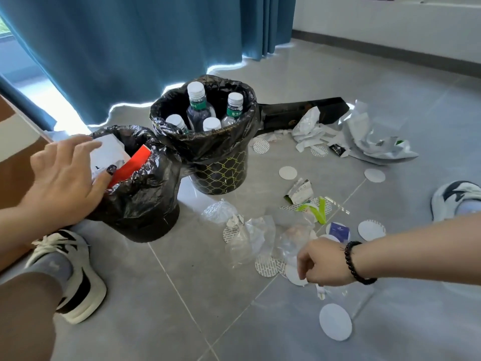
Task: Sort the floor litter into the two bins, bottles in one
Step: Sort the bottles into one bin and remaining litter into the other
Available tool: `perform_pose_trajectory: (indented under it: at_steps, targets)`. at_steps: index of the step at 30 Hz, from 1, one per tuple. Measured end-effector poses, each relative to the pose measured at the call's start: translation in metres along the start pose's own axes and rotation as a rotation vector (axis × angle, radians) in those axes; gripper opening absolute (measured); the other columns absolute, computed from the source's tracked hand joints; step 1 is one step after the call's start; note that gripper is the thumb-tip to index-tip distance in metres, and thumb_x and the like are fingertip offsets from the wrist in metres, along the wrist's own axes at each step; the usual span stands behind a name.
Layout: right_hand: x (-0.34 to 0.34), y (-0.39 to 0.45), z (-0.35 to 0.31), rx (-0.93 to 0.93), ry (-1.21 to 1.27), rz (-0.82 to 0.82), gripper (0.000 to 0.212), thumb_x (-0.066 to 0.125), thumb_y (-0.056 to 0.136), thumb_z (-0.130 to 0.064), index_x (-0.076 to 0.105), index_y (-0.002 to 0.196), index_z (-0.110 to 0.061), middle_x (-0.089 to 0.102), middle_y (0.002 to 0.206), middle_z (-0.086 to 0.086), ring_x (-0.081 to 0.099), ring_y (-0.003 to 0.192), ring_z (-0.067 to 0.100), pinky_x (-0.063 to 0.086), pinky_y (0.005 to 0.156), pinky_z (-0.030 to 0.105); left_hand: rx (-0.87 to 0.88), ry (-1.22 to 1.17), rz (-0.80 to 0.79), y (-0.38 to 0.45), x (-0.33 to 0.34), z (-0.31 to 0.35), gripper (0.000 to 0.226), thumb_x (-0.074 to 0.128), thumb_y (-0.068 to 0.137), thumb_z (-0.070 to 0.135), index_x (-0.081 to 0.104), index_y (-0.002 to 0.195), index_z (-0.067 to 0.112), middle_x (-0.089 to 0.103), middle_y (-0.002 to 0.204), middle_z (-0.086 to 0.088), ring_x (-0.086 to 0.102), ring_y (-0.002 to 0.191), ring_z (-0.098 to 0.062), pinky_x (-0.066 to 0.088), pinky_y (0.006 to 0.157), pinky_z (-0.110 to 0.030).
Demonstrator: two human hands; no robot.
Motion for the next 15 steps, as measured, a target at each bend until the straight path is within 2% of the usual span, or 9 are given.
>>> perform_pose_trajectory:
  at_steps: [2,3,5,6,9,12,15]
  targets:
    - [0.002,0.0,0.012,-0.048,-0.24,-0.019,0.031,0.048,0.084,-0.01,0.064,0.109,-0.016,0.064,0.112,0.001,0.059,0.102,0.019,0.05,0.085,0.029,0.226,-0.056,0.02,-0.004,-0.01,0.032,0.061,0.034,0.089,0.052,0.045,0.131,0.008,0.041,0.139,0.0,0.042,0.12,-0.024,0.013,0.107,-0.034]
    - [0.004,0.001,0.018,-0.103,-0.383,-0.036,0.032,0.048,0.085,-0.011,0.059,0.115,-0.016,0.057,0.119,0.002,0.055,0.109,0.023,0.047,0.085,0.031,0.352,-0.072,-0.03,-0.008,-0.011,0.046,0.061,0.032,0.091,0.053,0.047,0.13,0.008,0.042,0.139,-0.005,0.044,0.117,-0.026,0.011,0.108,-0.032]
    - [0.007,0.003,0.028,-0.255,-0.665,-0.036,0.032,0.048,0.086,-0.01,0.052,0.118,-0.012,0.045,0.123,0.007,0.049,0.11,0.029,0.045,0.082,0.037,0.619,-0.097,-0.183,-0.02,-0.003,0.078,0.055,0.031,0.095,0.051,0.051,0.126,0.01,0.047,0.134,-0.015,0.046,0.114,-0.033,0.022,0.105,-0.039]
    - [0.008,0.004,0.032,-0.332,-0.761,-0.021,0.031,0.048,0.086,-0.008,0.051,0.116,-0.01,0.043,0.124,0.009,0.047,0.108,0.031,0.045,0.082,0.04,0.765,-0.108,-0.234,-0.03,0.005,0.095,0.05,0.035,0.094,0.048,0.052,0.124,0.012,0.048,0.133,-0.014,0.047,0.115,-0.032,0.028,0.101,-0.042]
    - [0.008,0.011,0.039,-0.478,-0.827,0.03,0.028,0.047,0.088,-0.009,0.051,0.116,-0.007,0.045,0.125,0.012,0.049,0.106,0.033,0.046,0.081,0.044,1.07,-0.106,-0.382,-0.071,0.032,0.141,0.044,0.042,0.092,0.05,0.054,0.123,0.021,0.052,0.136,-0.008,0.051,0.115,-0.023,0.031,0.097,-0.041]
    - [0.019,0.014,0.052,-0.565,-0.825,-0.078,0.034,0.053,0.09,-0.016,0.049,0.123,-0.009,0.046,0.126,0.013,0.048,0.109,0.033,0.045,0.082,0.045,1.203,-0.192,-0.472,-0.106,0.062,0.181,0.041,0.043,0.092,0.049,0.056,0.122,0.024,0.053,0.137,-0.005,0.052,0.116,-0.02,0.031,0.099,-0.038]
    - [0.039,0.008,0.071,-0.626,-0.825,-0.175,0.041,0.063,0.086,-0.019,0.048,0.123,-0.006,0.047,0.123,0.016,0.048,0.106,0.035,0.046,0.081,0.048,1.173,-0.256,-0.44,-0.117,0.101,0.225,0.038,0.051,0.089,0.041,0.054,0.121,0.02,0.054,0.134,-0.007,0.052,0.112,-0.022,0.032,0.097,-0.036]
Point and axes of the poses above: each hand's wrist, its own y-axis towards the middle knuckle, its own x-axis out of the palm, z = x × y, the point moved 2 cm from there along y, towards the middle knuckle
